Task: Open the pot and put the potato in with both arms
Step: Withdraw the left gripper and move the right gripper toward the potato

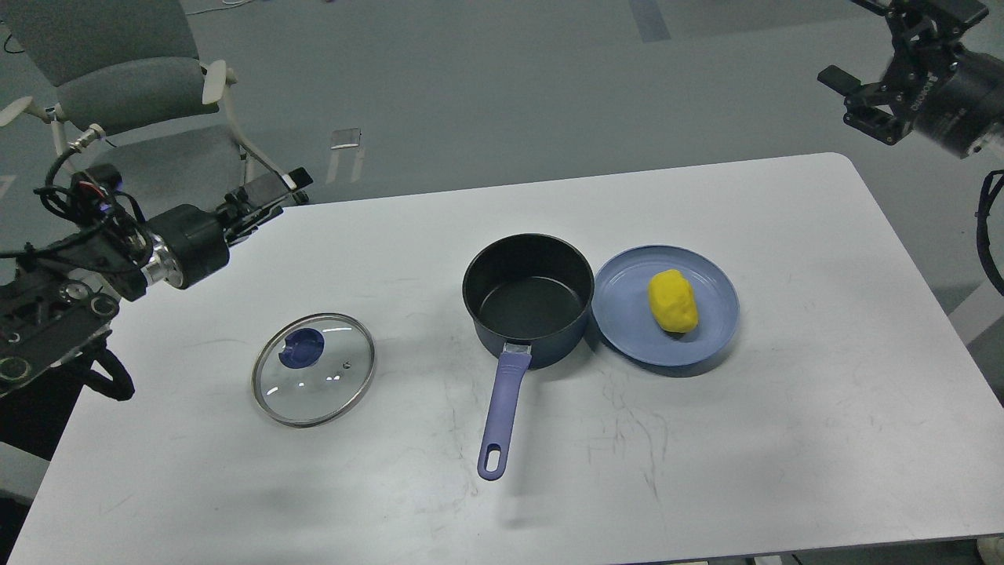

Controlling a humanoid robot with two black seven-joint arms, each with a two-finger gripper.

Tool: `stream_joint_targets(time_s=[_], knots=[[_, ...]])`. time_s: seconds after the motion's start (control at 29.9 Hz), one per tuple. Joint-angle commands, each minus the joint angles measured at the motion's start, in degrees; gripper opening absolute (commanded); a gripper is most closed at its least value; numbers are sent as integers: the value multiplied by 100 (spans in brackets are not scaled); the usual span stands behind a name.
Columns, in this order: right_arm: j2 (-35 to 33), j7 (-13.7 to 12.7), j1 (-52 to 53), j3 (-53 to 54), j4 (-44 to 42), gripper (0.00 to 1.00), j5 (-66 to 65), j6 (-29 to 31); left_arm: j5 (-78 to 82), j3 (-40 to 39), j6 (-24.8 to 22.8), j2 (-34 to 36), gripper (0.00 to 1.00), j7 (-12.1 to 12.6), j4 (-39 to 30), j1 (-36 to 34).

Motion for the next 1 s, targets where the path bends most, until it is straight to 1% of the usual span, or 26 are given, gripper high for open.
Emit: stream_joint_targets(time_s=[0.0, 0.03, 0.1, 0.27, 0.37, 0.63, 0.77, 0.97], knots=[[25, 0, 838, -1089, 194, 100, -888, -1, -503, -525, -456, 39, 97, -1, -8, -21], [25, 0, 841, -1093, 194, 100, -891, -1, -503, -527, -458, 39, 97, -1, -8, -20], [121, 0, 1278, -1696, 220, 100, -1600, -1, -503, -703, -650, 39, 97, -1, -8, 23], [570, 0, 1807, -2577, 150, 100, -2446, -1, -520, -773, -660, 22, 97, -1, -96, 24], [1069, 0, 2158, -3226, -103, 100, -2754, -1, -521, -817, -660, 30, 97, -1, -254, 24], [2168, 0, 2484, -4738, -894, 100, -2790, -1, -520, -826, -651, 22, 97, -1, -298, 6], [2398, 0, 2493, -5249, -1045, 100, -2790, -1, -520, -826, -651, 57, 97, -1, -351, 6], [2407, 0, 2493, -5504, -1045, 100, -2799, -1, -520, -826, -651, 66, 97, -1, -378, 15]])
